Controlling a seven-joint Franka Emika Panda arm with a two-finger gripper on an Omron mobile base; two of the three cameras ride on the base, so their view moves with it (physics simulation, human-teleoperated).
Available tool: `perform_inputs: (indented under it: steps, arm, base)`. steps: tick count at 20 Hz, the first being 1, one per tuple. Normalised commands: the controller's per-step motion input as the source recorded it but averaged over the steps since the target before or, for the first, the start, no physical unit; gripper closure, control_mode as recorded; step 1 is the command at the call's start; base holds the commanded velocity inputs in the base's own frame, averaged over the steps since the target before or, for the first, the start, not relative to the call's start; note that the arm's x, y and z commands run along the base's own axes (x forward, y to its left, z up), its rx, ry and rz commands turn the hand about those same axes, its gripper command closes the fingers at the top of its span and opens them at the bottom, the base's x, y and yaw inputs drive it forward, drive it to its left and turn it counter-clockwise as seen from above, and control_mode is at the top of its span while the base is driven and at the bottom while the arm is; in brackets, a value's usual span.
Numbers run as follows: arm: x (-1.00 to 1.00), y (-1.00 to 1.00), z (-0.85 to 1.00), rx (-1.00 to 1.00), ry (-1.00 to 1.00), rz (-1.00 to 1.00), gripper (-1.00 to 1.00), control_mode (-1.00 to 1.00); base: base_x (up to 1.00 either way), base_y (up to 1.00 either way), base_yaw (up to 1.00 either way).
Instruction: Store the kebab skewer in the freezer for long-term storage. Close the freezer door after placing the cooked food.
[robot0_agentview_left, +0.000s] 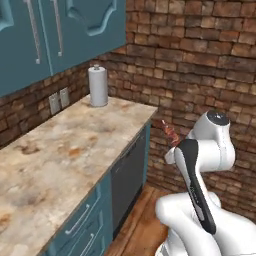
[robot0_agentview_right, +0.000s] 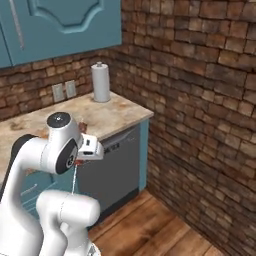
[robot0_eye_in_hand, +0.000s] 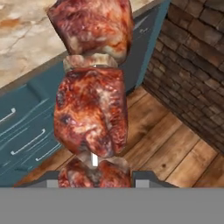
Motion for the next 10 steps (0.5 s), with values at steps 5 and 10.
perform_inputs:
  steps: [5,10]
  arm:
    - [0.00,0.00,0.00,0.00,0.00,0.00,1.00,1.00]
    - [0.00,0.00,0.00,0.00,0.00,0.00,1.00,1.00]
  base:
    - [-0.10,0.01,0.59]
    - [-0.28,0.24,0.94]
